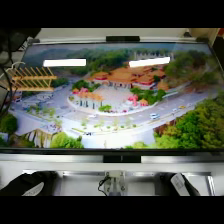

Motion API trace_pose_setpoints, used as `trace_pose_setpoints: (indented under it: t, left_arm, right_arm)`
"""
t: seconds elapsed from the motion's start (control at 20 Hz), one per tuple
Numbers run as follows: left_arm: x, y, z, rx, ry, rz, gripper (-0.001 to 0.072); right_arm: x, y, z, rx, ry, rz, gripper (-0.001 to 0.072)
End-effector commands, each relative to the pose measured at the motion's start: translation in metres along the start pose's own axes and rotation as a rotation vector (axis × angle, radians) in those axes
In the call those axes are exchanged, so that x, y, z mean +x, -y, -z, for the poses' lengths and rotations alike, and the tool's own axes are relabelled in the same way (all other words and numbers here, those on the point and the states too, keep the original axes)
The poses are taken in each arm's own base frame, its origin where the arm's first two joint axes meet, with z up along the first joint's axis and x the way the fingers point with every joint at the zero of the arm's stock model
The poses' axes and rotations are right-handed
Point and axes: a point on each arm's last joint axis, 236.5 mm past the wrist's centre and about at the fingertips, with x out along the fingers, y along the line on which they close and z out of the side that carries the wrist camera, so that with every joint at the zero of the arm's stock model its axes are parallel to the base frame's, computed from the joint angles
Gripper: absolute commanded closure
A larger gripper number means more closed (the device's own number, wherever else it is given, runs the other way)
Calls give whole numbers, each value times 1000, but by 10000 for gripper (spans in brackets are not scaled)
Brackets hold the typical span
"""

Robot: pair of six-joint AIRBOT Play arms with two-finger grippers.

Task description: Fold the shirts.

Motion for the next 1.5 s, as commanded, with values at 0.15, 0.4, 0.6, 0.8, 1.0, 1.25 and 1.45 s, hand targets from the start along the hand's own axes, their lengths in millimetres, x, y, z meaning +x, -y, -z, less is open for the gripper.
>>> trace_pose_setpoints:
  t: [0.15,0.4,0.6,0.8,1.0,1.25,1.45]
  left_arm:
    - [0,1,4,2,-16,6,171]
    - [0,4,10,2,-40,21,171]
    - [0,4,10,2,-40,21,171]
    - [0,6,13,1,-55,29,171]
    - [-2,13,24,0,-102,58,172]
    - [0,13,28,-4,-110,60,172]
    - [6,14,40,-7,-135,63,171]
  right_arm:
    - [27,47,23,10,-38,124,657]
    - [47,90,20,72,47,178,657]
    - [59,134,38,105,34,247,657]
    - [54,194,82,125,-95,380,657]
    - [29,248,85,162,-91,493,656]
    - [19,266,88,253,-78,509,201]
    - [-4,244,91,249,-175,492,160]
